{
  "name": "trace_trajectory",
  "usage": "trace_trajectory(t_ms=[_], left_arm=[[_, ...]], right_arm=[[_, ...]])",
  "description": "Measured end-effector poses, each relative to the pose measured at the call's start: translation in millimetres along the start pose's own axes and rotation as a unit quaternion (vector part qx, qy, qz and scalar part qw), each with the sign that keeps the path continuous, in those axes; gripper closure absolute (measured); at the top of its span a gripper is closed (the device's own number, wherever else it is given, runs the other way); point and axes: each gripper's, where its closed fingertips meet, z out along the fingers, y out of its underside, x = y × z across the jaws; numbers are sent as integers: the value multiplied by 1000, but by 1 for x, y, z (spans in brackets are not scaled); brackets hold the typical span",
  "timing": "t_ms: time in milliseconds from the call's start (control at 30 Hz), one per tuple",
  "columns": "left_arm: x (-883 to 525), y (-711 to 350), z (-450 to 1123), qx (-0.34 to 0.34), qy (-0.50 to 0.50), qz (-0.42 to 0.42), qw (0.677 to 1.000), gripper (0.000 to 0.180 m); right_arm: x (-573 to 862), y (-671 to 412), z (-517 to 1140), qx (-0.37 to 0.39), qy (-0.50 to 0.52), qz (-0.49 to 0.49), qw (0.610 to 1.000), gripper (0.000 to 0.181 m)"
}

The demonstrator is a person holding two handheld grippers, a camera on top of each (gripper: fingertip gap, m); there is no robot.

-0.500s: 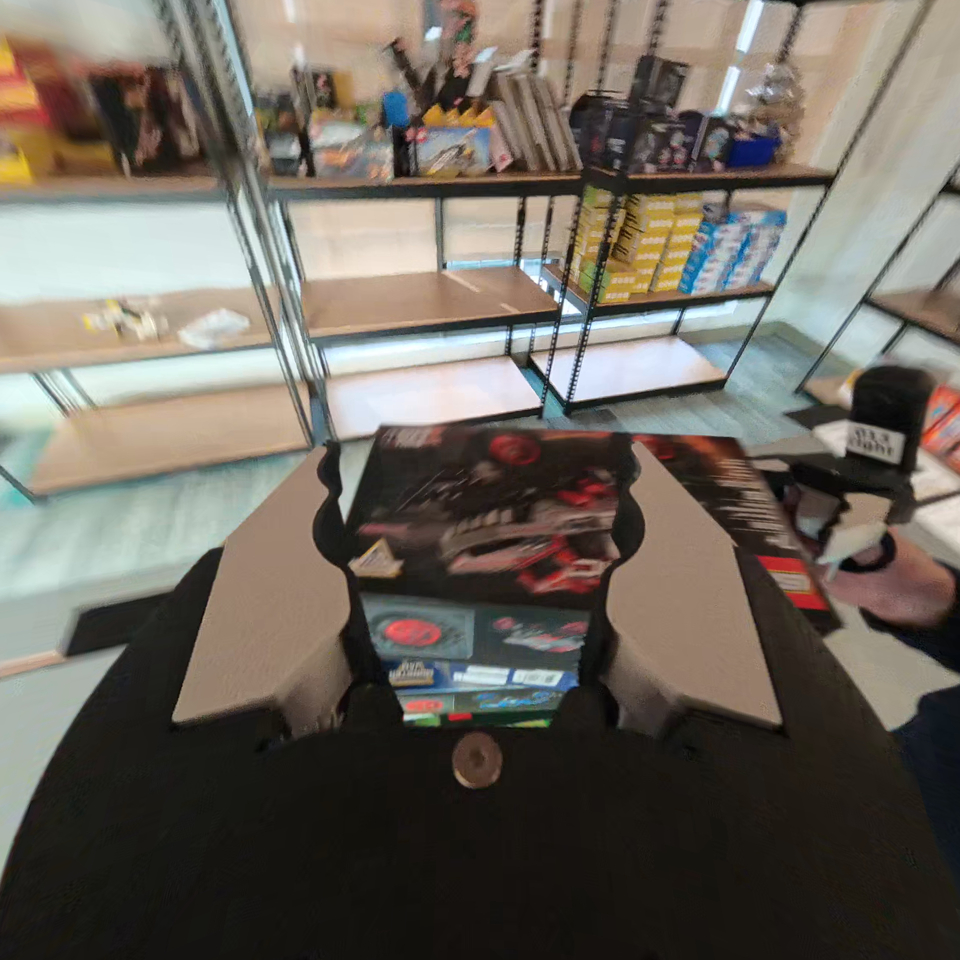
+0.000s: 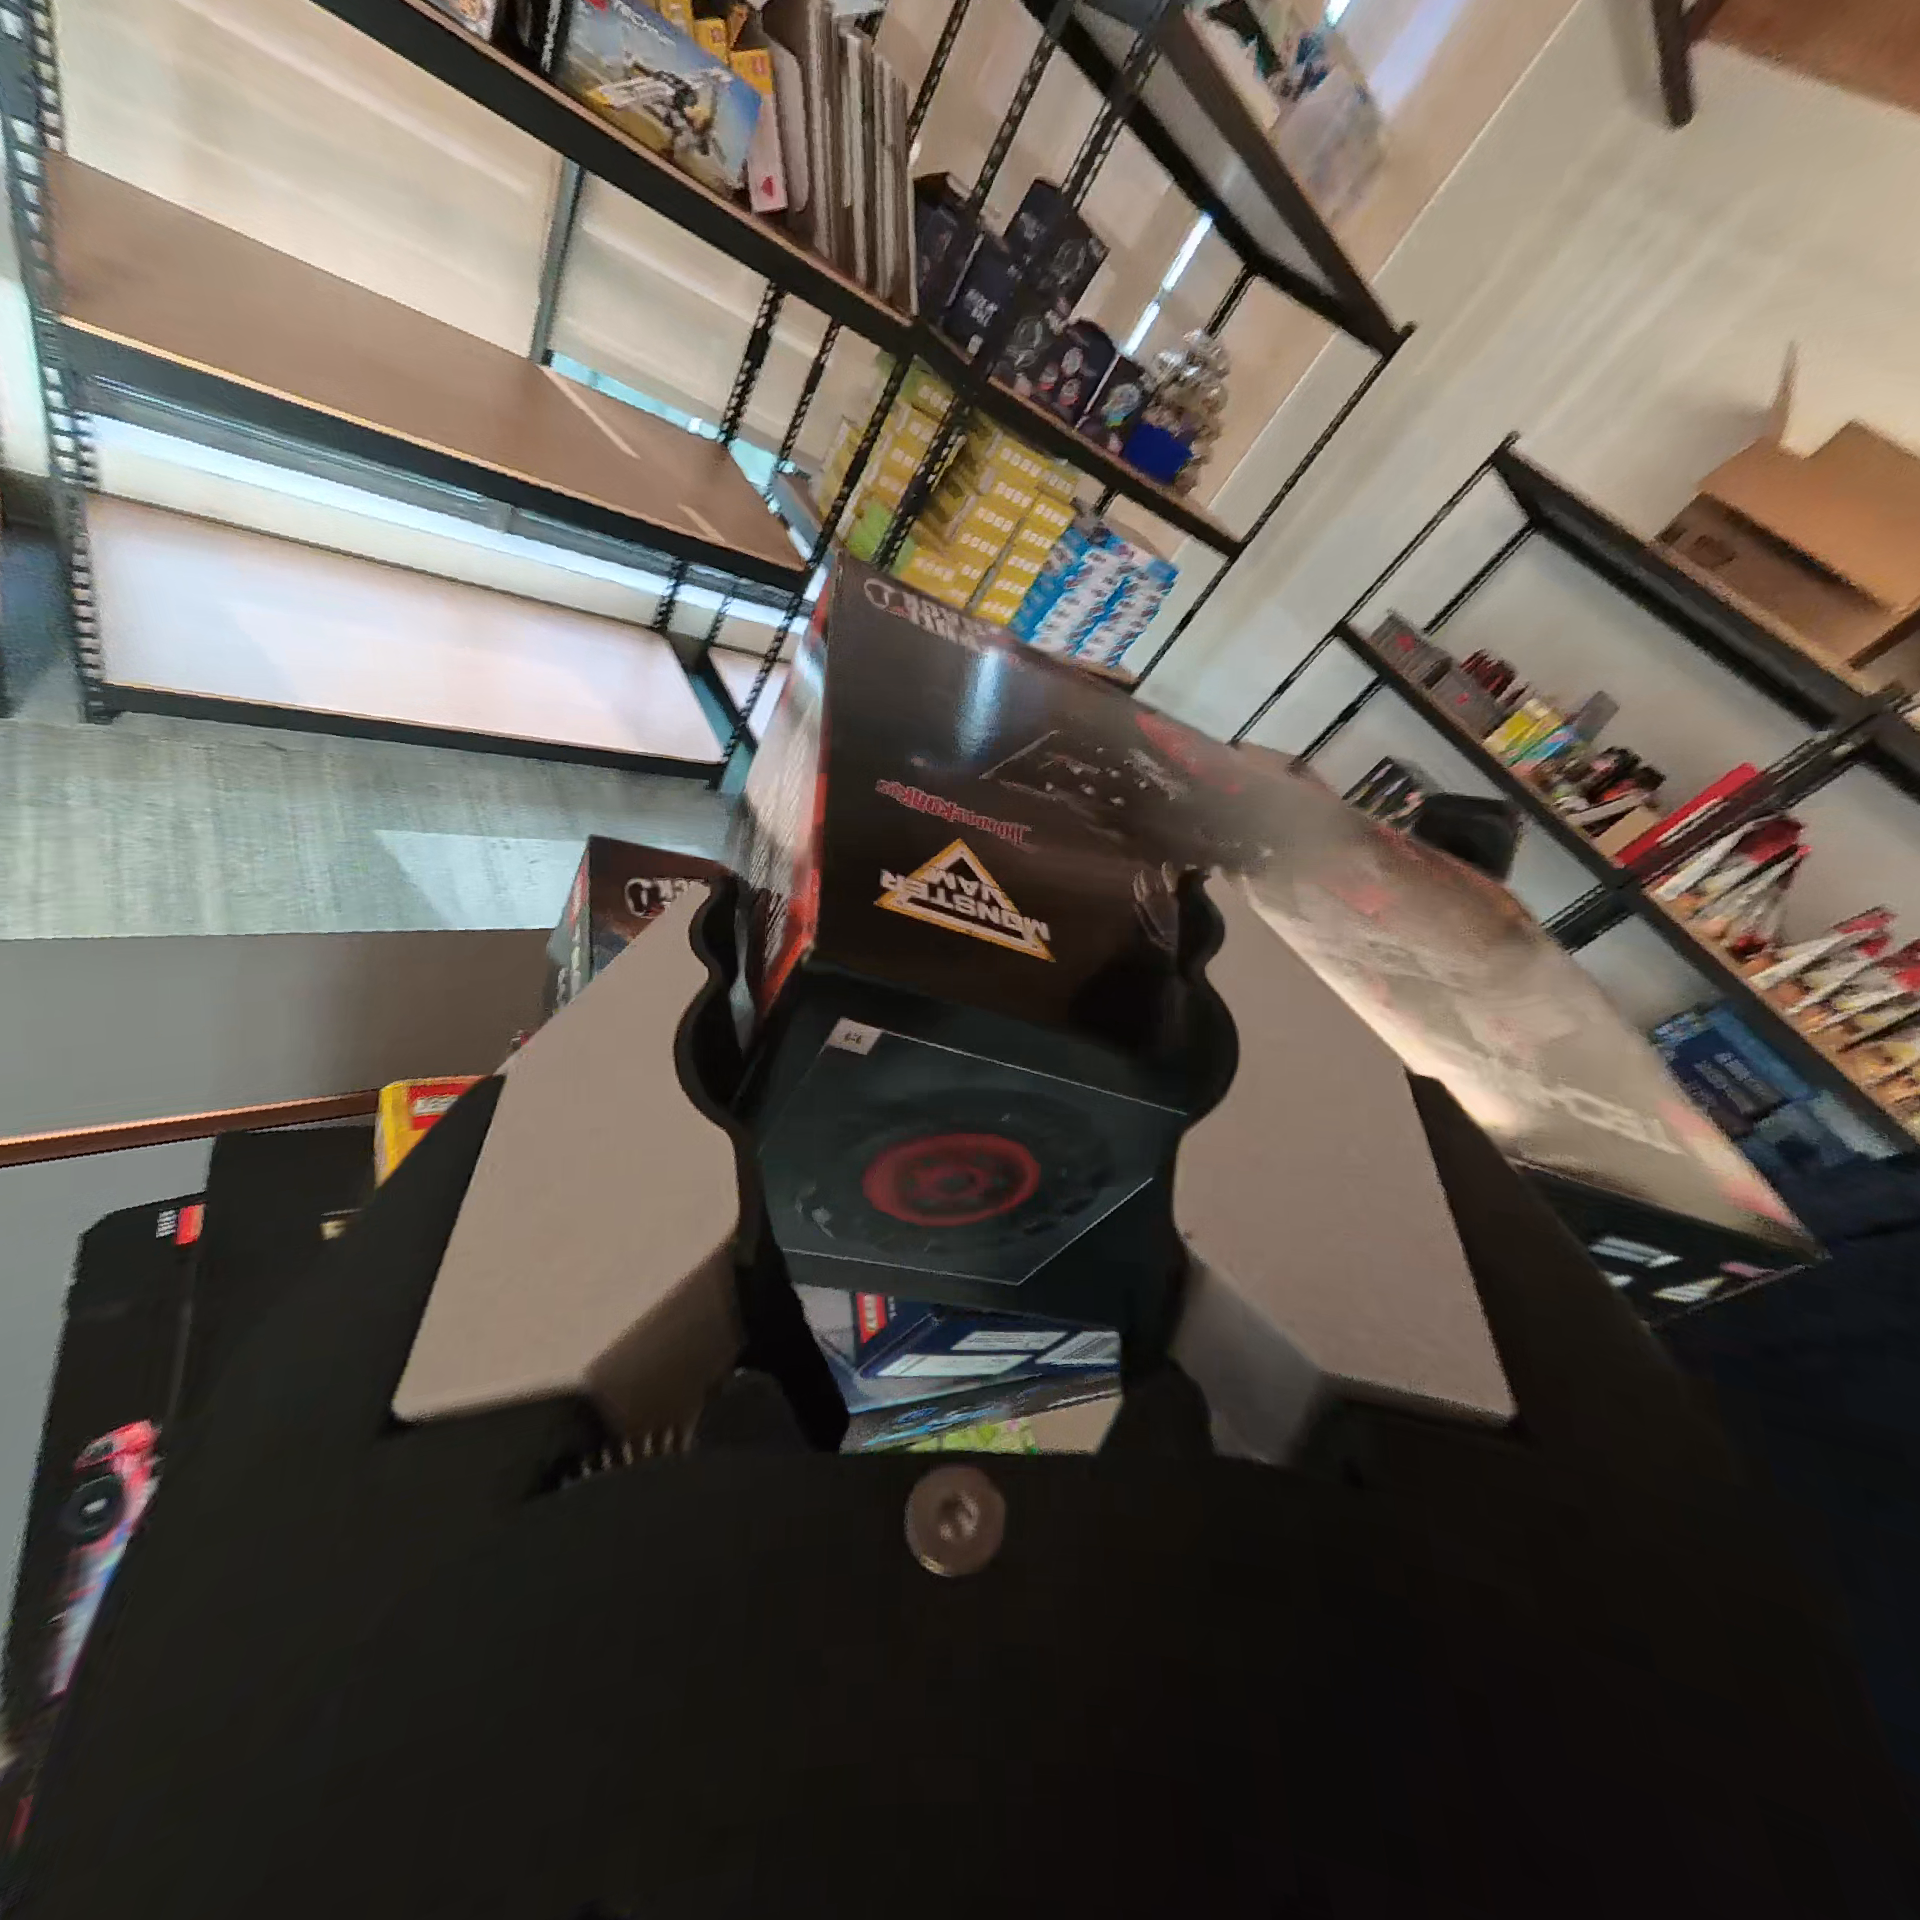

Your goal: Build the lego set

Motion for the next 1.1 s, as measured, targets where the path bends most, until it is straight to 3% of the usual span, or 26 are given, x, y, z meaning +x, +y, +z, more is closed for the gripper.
trace_trajectory(t_ms=[233, 533, 700, 933, 1100], left_arm=[[22, -18, 9, 5, 1, 44, 999, 96], [49, -22, 45, -31, 2, 77, 997, 92], [41, -16, 53, 3, 13, 58, 998, 96], [23, -12, 50, 24, -94, 81, 992, 96], [29, -12, 30, 71, -111, 71, 989, 96]], right_arm=[[-17, -22, -8, 29, -31, -26, 999, 103], [-29, -31, -33, 48, -47, -45, 997, 99], [-23, -18, -38, 42, -31, -71, 996, 99], [-27, -12, -32, 18, 14, -132, 991, 103], [-28, -12, -30, 22, 58, -184, 981, 114]])
